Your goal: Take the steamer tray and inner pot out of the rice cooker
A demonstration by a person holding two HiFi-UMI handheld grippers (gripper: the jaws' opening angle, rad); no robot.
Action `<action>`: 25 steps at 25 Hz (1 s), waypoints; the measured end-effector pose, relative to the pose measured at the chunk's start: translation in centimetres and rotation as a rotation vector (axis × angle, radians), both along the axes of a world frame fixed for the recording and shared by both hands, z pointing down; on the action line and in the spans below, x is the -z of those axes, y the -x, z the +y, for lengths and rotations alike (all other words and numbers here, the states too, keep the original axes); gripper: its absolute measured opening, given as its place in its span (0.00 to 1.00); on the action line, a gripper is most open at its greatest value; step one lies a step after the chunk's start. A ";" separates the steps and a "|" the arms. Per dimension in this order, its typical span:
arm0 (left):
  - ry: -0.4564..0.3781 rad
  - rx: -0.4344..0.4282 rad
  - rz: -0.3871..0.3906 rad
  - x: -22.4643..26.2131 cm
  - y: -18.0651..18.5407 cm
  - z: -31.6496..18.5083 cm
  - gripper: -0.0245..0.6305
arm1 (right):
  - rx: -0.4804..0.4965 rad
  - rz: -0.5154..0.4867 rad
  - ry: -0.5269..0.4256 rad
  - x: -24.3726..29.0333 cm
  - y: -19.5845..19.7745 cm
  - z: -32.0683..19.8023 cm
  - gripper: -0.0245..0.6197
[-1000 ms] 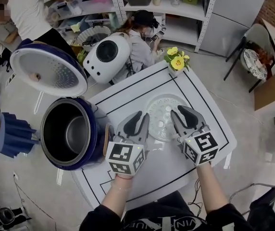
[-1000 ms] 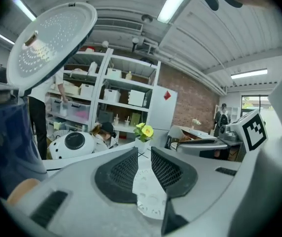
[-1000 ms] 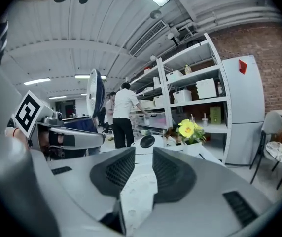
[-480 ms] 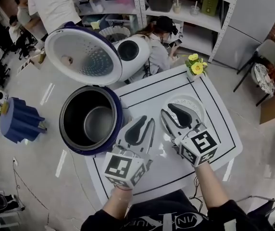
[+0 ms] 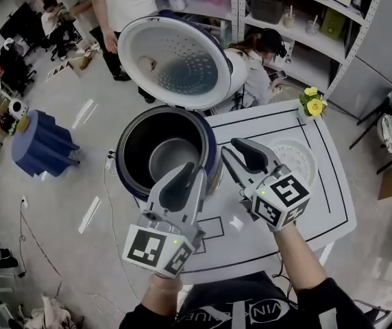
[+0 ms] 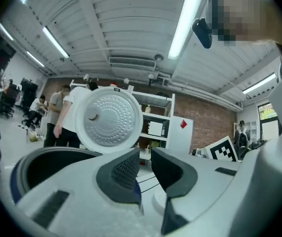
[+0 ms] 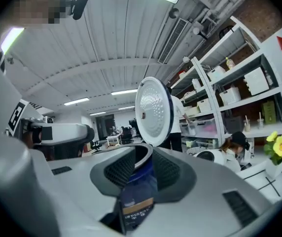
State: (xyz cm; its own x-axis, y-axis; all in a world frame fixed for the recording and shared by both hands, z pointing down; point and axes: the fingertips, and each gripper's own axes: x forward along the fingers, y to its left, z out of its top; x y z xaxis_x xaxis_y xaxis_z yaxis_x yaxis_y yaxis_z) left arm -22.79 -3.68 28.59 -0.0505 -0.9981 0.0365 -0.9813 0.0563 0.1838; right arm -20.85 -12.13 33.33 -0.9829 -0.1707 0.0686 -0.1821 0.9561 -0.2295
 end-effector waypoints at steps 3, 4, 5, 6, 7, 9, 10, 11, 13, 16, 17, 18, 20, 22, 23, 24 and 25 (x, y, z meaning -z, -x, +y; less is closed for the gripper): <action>0.041 0.095 -0.031 -0.4 3.7 2.3 0.12 | 0.036 0.018 0.020 -0.1 2.3 1.1 0.19; 0.060 0.129 -0.042 -0.7 5.0 3.2 0.12 | 0.048 0.029 0.028 -0.3 2.9 1.4 0.21; 0.079 0.162 -0.051 -1.0 6.3 4.1 0.12 | 0.056 0.044 0.037 -0.6 3.4 1.6 0.22; 0.099 0.195 -0.060 -1.4 7.6 5.0 0.12 | 0.058 0.059 0.047 -1.0 3.8 1.7 0.24; 0.116 0.232 -0.070 -1.7 8.9 5.8 0.12 | 0.058 0.073 0.055 -1.4 4.0 1.6 0.25; 0.144 0.312 -0.093 -2.2 11.6 7.4 0.13 | 0.054 0.092 0.065 -2.0 4.5 1.1 0.28; 0.161 0.346 -0.101 -2.5 12.8 8.1 0.13 | 0.052 0.099 0.073 -2.2 4.8 0.8 0.29; 0.181 0.370 -0.104 -3.0 14.0 8.6 0.15 | 0.051 0.107 0.082 -2.5 5.1 0.6 0.30; 0.224 0.395 -0.090 -4.3 15.9 9.3 0.19 | 0.050 0.123 0.100 -3.0 5.6 0.5 0.32; 0.261 0.411 -0.050 -5.9 17.8 9.6 0.21 | 0.053 0.134 0.106 -3.2 6.3 0.2 0.32; 0.273 0.410 -0.043 -6.3 18.0 9.5 0.21 | 0.053 0.139 0.108 -3.2 6.5 0.1 0.32; 0.288 0.407 -0.042 -6.6 18.1 9.4 0.22 | 0.052 0.148 0.109 -3.3 6.6 0.1 0.32; 0.312 0.397 -0.050 -7.2 18.1 9.1 0.22 | 0.045 0.167 0.106 -3.6 6.6 -0.1 0.32; 0.324 0.389 -0.054 -7.6 18.1 8.7 0.23 | 0.040 0.172 0.105 -3.8 6.7 -0.2 0.32; 0.328 0.385 -0.055 -7.7 18.2 8.6 0.24 | 0.041 0.173 0.106 -3.8 6.8 -0.2 0.32; 0.333 0.381 -0.057 -7.8 18.3 8.4 0.24 | 0.043 0.174 0.107 -3.7 7.0 -0.1 0.32; 0.339 0.378 -0.059 -7.8 18.4 8.4 0.25 | 0.048 0.176 0.106 -3.6 7.1 0.0 0.32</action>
